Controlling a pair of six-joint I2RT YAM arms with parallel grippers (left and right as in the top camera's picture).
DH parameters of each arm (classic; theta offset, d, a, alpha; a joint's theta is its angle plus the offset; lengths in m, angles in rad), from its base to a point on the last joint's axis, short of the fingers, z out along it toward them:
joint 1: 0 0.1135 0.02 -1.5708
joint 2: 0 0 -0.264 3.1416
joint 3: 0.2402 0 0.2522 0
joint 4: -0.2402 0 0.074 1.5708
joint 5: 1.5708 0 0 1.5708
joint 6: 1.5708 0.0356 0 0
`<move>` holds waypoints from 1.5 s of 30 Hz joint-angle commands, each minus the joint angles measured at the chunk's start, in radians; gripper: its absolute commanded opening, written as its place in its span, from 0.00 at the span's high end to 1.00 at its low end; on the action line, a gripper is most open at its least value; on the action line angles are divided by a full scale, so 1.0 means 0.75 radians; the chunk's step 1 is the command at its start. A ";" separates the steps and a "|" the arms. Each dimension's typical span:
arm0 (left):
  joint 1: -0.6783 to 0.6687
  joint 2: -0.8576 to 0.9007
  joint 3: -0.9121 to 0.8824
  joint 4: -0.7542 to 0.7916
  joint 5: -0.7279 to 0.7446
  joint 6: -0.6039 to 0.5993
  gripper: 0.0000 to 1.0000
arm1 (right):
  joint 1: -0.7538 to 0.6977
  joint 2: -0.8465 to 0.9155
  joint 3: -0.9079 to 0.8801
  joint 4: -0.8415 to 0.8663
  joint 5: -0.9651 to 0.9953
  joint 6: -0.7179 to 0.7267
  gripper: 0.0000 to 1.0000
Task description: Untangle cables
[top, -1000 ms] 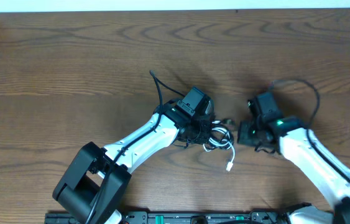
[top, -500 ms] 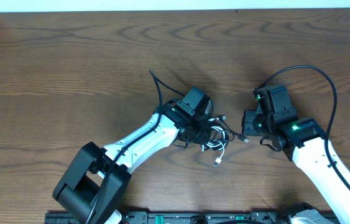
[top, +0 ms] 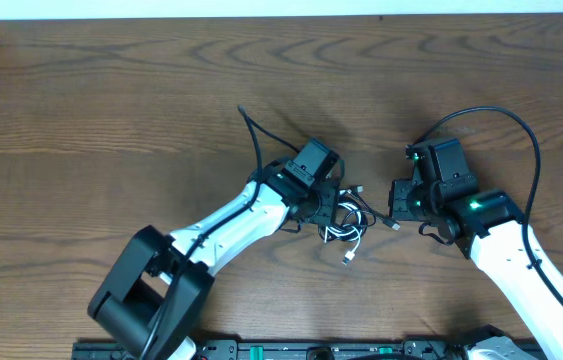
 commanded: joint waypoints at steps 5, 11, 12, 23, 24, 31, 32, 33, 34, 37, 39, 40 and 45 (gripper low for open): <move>0.002 0.114 -0.016 0.086 0.111 -0.007 0.62 | -0.009 0.002 0.004 -0.006 -0.005 -0.017 0.85; -0.001 0.129 -0.017 0.102 0.093 -0.005 0.71 | -0.009 0.002 0.004 -0.007 -0.011 -0.017 0.85; -0.001 0.129 -0.016 0.102 0.094 -0.006 0.80 | -0.009 0.002 0.004 -0.008 -0.014 -0.017 0.85; 0.015 -0.087 0.050 -0.044 0.140 0.067 0.92 | -0.009 0.002 0.004 -0.013 -0.093 -0.084 0.83; 0.015 -0.131 0.050 -0.038 0.178 0.070 0.93 | -0.009 0.002 0.004 -0.007 -0.144 -0.122 0.82; 0.014 -0.344 0.050 -0.034 0.261 0.060 0.93 | -0.008 0.002 0.004 0.005 -0.423 -0.311 0.78; 0.014 -0.359 0.050 -0.034 0.268 0.053 0.93 | -0.008 0.002 0.004 0.005 -0.432 -0.319 0.75; 0.014 -0.372 0.050 -0.032 0.284 0.053 0.92 | -0.008 0.002 0.004 0.005 -0.432 -0.319 0.72; 0.014 -0.382 0.050 -0.028 0.297 0.053 0.93 | -0.008 0.002 0.004 0.005 -0.432 -0.319 0.70; 0.014 -0.397 0.050 -0.017 0.319 0.053 0.93 | -0.008 0.002 0.004 0.005 -0.433 -0.319 0.64; 0.013 -0.397 0.050 -0.017 0.319 0.053 0.93 | -0.008 0.002 0.004 0.006 -0.450 -0.321 0.62; 0.013 -0.397 0.050 -0.017 0.319 0.053 0.93 | -0.008 0.002 0.004 0.006 -0.468 -0.322 0.59; 0.013 -0.397 0.050 0.022 0.421 0.053 0.93 | -0.008 0.002 0.003 0.017 -0.475 -0.322 0.43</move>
